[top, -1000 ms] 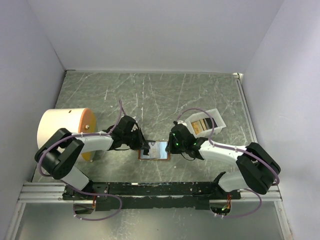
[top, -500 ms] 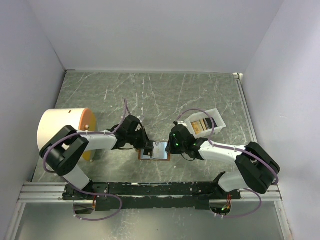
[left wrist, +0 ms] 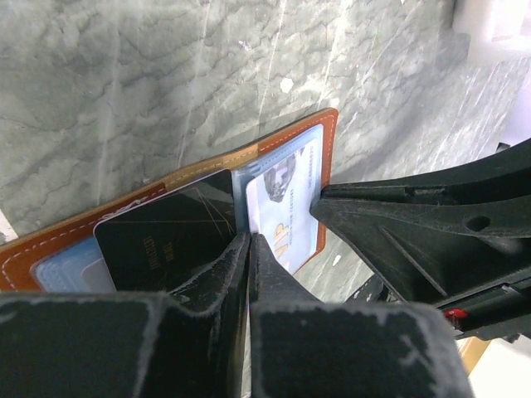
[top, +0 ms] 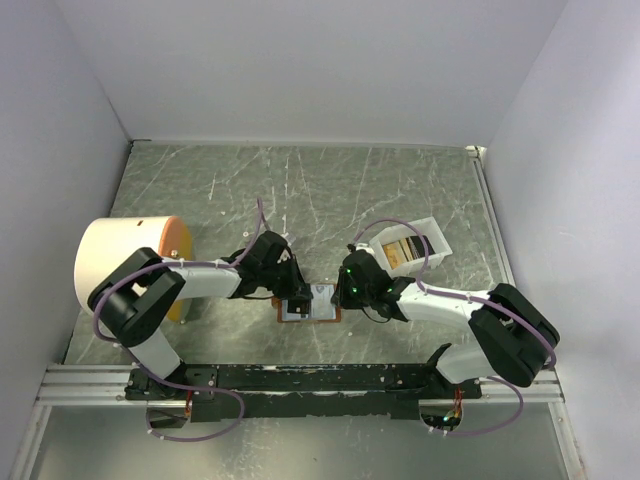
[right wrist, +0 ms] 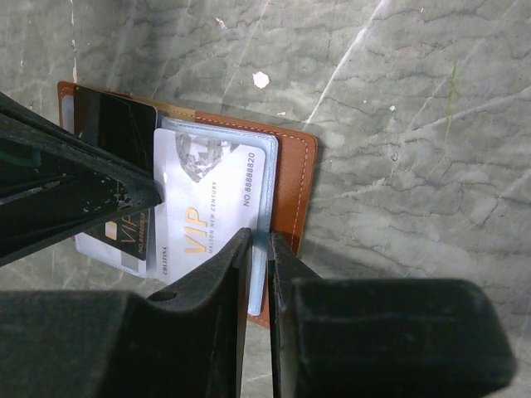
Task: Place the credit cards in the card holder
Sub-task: Insert the credit card into the card holder.
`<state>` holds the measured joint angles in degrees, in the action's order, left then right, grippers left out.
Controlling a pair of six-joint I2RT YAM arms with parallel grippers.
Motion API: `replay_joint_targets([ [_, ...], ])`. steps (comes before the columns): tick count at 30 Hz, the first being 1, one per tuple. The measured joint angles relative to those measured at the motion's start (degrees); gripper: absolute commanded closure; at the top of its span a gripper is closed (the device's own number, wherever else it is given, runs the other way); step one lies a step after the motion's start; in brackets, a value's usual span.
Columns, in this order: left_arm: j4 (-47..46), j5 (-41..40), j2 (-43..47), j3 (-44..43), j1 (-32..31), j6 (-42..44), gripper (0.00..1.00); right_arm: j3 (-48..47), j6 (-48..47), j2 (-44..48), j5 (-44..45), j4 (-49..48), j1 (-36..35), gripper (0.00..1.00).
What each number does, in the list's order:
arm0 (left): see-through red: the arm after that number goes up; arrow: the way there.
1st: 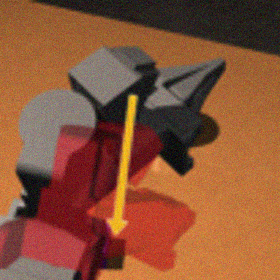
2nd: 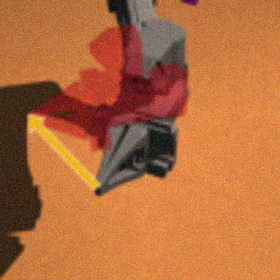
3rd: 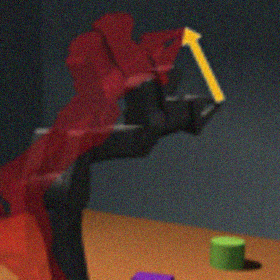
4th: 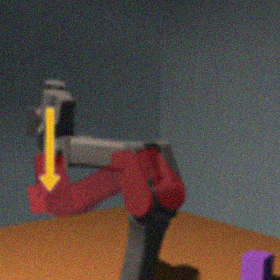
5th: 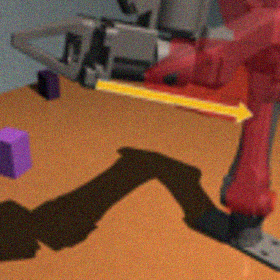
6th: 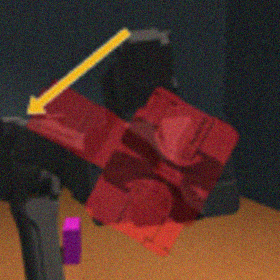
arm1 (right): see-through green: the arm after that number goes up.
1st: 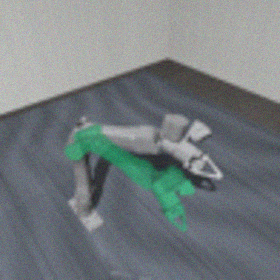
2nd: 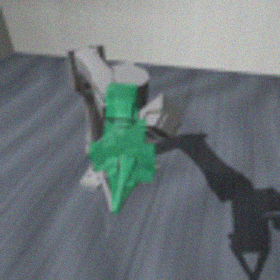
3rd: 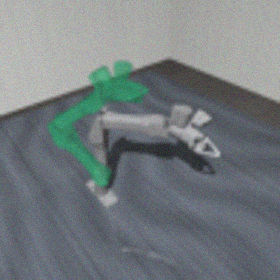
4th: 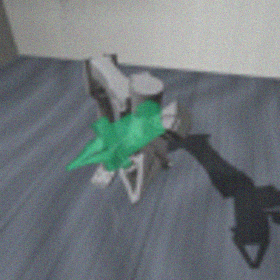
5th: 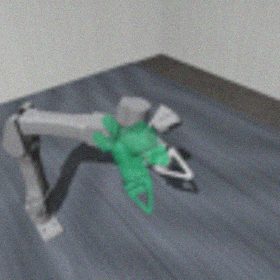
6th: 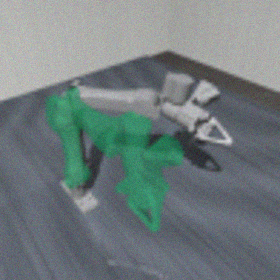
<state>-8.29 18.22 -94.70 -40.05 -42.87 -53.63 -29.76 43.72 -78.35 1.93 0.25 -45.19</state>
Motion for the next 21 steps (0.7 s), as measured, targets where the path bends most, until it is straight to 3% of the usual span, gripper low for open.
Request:
replay_joint_targets([
  [12, -0.1, -0.1, -0.7, -0.7, -0.5, -1.1, 0.83, 0.0, 0.0, 0.0, 0.0, 0.0, 0.0, 0.86],
  [17, 0.2, -0.5, -0.4, -0.7, -0.7, -1.3, 0.7, 0.0, 0.0, 0.2, 0.2, 0.2, 0.0, 0.84],
  [21, 1.6, -1.5, 0.7, -1.0, -1.1, -1.3, 0.68, 0.0, 0.0, 1.6, 0.4, 1.3, 0.0, 0.83],
])
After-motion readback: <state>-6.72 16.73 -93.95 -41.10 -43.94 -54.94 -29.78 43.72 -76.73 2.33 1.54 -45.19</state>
